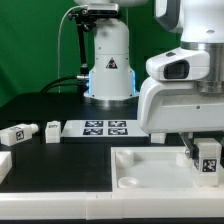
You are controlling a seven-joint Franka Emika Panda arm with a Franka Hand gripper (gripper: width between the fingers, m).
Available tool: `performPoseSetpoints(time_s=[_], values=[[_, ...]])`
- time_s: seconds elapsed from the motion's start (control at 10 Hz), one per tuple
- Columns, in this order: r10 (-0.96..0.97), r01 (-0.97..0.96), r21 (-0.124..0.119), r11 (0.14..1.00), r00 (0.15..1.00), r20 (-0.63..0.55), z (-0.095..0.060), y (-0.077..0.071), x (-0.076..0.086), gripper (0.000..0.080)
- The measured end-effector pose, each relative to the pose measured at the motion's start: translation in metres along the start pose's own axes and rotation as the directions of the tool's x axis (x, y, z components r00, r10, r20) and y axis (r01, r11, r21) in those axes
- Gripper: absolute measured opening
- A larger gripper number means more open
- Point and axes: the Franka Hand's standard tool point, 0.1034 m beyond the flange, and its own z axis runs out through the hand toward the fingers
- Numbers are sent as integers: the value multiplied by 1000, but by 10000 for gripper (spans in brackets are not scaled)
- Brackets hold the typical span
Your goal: Assemble one leg
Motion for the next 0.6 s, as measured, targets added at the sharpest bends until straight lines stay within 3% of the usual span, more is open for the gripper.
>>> performPoseSetpoints(time_s=[0.3, 0.5, 0.6], values=[[378, -378, 2, 926, 926, -4, 0, 0, 0, 289], [567, -567, 9, 824, 824, 3, 0, 1, 0, 290], [686, -686, 10, 727, 727, 8, 0, 1, 0, 290]])
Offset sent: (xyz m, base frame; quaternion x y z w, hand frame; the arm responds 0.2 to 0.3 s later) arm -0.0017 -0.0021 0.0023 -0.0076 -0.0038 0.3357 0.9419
